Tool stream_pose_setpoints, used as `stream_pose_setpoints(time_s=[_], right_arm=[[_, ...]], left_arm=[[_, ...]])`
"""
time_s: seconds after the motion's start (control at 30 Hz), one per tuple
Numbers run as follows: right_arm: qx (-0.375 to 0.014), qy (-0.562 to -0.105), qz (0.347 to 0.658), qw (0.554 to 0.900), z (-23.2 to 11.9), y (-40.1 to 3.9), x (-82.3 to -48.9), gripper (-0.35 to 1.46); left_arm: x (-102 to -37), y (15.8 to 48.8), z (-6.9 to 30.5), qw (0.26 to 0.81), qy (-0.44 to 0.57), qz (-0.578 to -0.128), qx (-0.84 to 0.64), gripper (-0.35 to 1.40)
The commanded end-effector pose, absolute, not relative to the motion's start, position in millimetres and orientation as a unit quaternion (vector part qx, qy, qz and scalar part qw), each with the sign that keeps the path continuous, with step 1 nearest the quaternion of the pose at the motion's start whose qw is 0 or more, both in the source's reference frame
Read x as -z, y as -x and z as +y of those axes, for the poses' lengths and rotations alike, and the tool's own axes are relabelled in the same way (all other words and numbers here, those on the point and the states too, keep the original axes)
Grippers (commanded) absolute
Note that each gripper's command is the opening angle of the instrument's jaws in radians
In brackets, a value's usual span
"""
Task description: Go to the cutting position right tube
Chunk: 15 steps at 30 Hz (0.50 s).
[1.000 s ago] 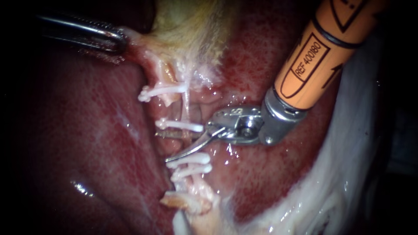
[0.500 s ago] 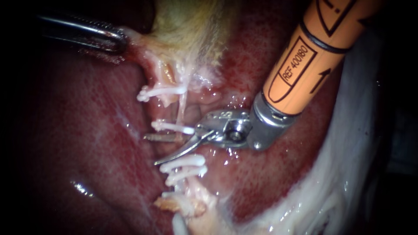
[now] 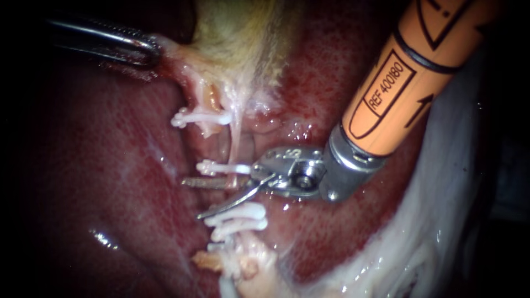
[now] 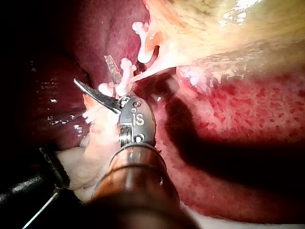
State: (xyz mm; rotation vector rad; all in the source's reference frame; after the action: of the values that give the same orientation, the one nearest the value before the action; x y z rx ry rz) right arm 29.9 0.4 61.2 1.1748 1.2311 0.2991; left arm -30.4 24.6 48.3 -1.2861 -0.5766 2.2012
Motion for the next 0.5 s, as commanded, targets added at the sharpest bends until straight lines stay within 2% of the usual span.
stream_pose_setpoints(time_s=[0.03,0.5], right_arm=[[-0.132,-0.517,0.543,0.648,0.5,-29.9,-61.2,1.33],[-0.135,-0.523,0.559,0.630,0.5,-30.0,-61.1,1.28]], left_arm=[[-48.3,30.4,24.6,0.261,0.475,-0.213,-0.813,-0.35],[-48.3,30.4,24.6,0.261,0.475,-0.213,-0.813,-0.35]])
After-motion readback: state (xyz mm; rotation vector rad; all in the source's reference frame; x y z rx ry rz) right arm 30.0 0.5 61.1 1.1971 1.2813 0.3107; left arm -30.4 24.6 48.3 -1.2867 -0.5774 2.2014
